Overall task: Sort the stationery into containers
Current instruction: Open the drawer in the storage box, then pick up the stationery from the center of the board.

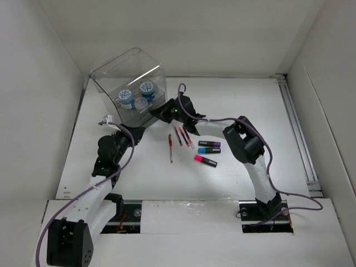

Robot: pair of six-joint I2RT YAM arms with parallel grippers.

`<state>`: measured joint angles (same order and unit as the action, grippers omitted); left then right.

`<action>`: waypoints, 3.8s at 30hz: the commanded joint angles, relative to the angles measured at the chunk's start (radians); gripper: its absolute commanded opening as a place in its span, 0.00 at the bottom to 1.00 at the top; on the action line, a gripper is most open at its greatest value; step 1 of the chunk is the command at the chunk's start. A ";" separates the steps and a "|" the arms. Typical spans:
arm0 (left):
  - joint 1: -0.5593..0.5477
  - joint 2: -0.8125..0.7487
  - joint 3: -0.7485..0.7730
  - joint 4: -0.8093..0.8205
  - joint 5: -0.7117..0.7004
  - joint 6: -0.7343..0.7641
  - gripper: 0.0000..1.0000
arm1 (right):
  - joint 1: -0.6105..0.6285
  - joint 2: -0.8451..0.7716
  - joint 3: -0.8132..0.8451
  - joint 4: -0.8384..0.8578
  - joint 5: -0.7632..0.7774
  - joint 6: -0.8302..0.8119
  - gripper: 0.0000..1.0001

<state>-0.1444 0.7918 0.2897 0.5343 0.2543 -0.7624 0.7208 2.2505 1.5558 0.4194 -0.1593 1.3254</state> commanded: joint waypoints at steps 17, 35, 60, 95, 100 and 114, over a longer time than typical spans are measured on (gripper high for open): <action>-0.004 0.178 0.062 0.224 -0.020 -0.021 0.03 | -0.012 -0.281 -0.397 0.140 -0.034 -0.092 0.00; -0.004 0.030 0.034 0.135 0.039 0.029 0.03 | -0.012 -0.373 -0.539 0.140 -0.006 -0.132 0.37; -0.104 -0.057 0.016 0.188 0.148 0.092 0.34 | 0.022 -1.106 -0.818 -0.861 0.395 -0.267 0.41; -0.162 -0.137 0.016 0.144 0.088 0.130 0.26 | 0.137 -0.643 -0.559 -0.916 0.529 -0.445 1.00; -0.162 -0.137 0.016 0.135 0.088 0.130 0.26 | 0.146 -0.701 -0.546 -0.935 0.504 -0.445 1.00; -0.162 -0.137 0.016 0.135 0.088 0.140 0.25 | 0.117 -0.578 -0.505 -0.803 0.449 -0.539 1.00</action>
<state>-0.3016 0.6693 0.3073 0.6304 0.3397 -0.6415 0.8391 1.6608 1.0142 -0.4362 0.2974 0.8143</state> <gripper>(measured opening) 0.254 0.998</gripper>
